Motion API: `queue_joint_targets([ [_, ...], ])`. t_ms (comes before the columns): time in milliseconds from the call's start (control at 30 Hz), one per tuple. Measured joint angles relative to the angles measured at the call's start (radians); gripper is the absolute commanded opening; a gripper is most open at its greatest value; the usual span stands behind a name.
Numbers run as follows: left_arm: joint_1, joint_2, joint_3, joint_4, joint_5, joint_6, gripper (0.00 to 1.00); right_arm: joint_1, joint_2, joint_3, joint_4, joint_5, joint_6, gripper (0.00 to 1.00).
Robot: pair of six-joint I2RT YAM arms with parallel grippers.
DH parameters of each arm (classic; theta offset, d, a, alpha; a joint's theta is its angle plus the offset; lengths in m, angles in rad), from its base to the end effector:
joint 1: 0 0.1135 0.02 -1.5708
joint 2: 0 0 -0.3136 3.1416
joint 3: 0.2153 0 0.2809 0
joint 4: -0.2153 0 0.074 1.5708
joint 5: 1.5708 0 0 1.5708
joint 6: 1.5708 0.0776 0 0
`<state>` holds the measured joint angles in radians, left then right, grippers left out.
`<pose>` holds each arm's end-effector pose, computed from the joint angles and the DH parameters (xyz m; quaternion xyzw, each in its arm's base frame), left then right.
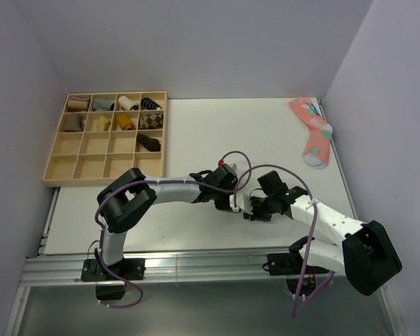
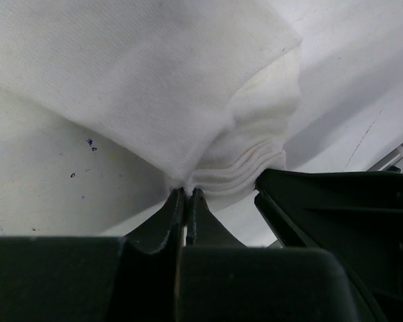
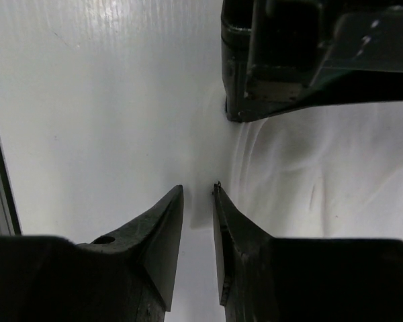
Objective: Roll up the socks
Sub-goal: Roll the sock at the center of the board.
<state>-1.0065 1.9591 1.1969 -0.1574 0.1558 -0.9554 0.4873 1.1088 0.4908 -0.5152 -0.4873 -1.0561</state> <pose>0.2412 -0.4036 0.1378 0.0490 0.9436 -0.3060 0.1161 0.1589 0.1253 0.1550 -0.6981 0.6425 0.1669 0.2683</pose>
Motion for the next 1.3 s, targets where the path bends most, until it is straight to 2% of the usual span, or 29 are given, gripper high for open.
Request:
queue_joint_targets([
  [233, 0.004, 0.0, 0.0, 0.002, 0.005, 0.006, 0.0, 0.008, 0.021, 0.0, 0.024, 0.05, 0.005, 0.34],
  [467, 0.006, 0.0, 0.0, 0.004, 0.008, 0.01, 0.0, 0.011, 0.037, 0.0, 0.049, 0.071, 0.014, 0.47],
  [1100, 0.024, 0.002, -0.004, 0.017, 0.031, 0.019, 0.0, 0.014, -0.035, -0.039, 0.135, 0.143, 0.014, 0.49],
  [1233, 0.024, 0.002, -0.005, 0.018, 0.032, 0.019, 0.0, 0.014, -0.005, -0.039, 0.134, 0.148, 0.01, 0.47],
  [1300, 0.025, 0.002, -0.006, 0.019, 0.033, 0.019, 0.0, 0.014, -0.003, -0.039, 0.134, 0.151, 0.01, 0.41],
])
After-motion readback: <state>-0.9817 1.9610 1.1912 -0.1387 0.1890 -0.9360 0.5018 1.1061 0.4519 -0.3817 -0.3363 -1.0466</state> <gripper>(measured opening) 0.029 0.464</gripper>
